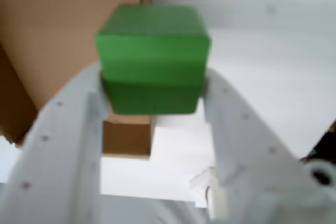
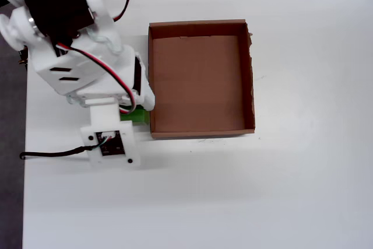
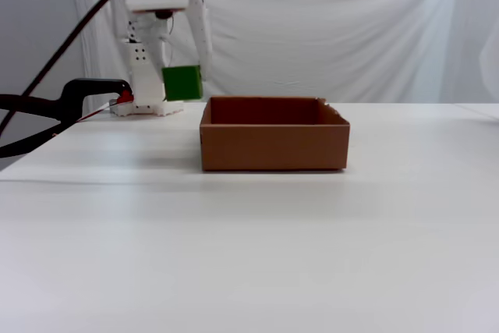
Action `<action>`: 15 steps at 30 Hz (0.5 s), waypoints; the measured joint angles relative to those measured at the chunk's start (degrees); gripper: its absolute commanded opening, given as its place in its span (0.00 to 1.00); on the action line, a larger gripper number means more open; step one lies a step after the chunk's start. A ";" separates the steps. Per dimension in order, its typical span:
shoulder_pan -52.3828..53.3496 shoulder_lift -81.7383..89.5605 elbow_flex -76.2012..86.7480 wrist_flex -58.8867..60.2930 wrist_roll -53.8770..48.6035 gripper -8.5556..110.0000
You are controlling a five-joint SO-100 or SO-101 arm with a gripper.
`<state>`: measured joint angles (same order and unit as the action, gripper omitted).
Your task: Grasp a green cube and put it in a box.
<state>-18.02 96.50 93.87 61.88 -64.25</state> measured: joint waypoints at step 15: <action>-12.83 -18.37 -14.06 7.03 2.81 0.19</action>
<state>-30.85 78.13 79.80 68.91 -61.44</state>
